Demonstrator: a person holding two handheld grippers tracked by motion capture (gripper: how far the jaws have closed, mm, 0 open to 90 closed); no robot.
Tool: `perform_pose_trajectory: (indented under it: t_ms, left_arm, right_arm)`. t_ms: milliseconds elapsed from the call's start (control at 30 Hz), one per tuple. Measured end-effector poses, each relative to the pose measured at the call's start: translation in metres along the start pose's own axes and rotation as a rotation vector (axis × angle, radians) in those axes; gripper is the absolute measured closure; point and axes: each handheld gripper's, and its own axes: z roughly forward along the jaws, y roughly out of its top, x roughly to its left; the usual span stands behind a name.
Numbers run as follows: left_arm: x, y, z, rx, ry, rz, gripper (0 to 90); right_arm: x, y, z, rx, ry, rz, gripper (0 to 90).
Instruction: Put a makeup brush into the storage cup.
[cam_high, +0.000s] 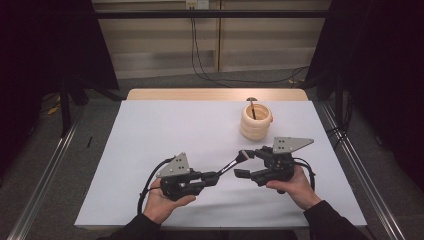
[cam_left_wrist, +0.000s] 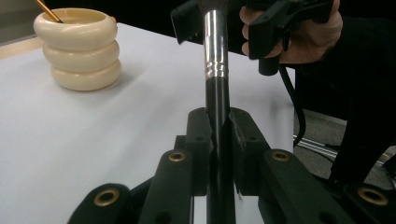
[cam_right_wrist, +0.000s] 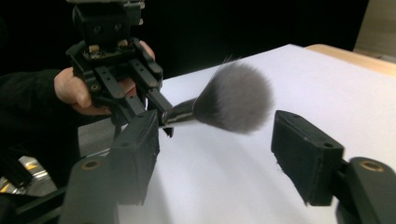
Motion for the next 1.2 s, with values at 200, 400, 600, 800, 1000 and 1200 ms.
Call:
perform_pose_trajectory:
  t_ms: [200,400,600,800,1000,1200]
  left_arm:
    - [-0.001,0.000,0.005,0.005,-0.015,0.008,79.5]
    - [-0.001,-0.003,0.009,0.013,-0.020,0.007,79.5]
    - [-0.001,-0.005,0.011,0.023,-0.025,0.010,79.5]
    - [0.000,-0.008,0.014,0.050,-0.015,0.016,79.2]
    - [0.002,-0.011,0.017,0.050,-0.011,0.007,76.8]
    - [0.003,-0.011,0.017,0.052,-0.007,0.017,73.4]
  right_arm:
    - [0.000,-0.001,0.004,0.016,0.048,0.003,45.6]
    - [0.000,-0.001,0.004,0.017,0.079,0.010,55.5]
    - [-0.003,-0.002,0.003,0.016,0.095,0.039,65.5]
    - [-0.004,-0.003,0.003,0.034,0.100,0.038,69.8]
    - [-0.004,-0.002,0.003,0.025,0.135,0.047,74.4]
    - [0.000,0.001,0.003,0.020,0.160,0.045,77.1]
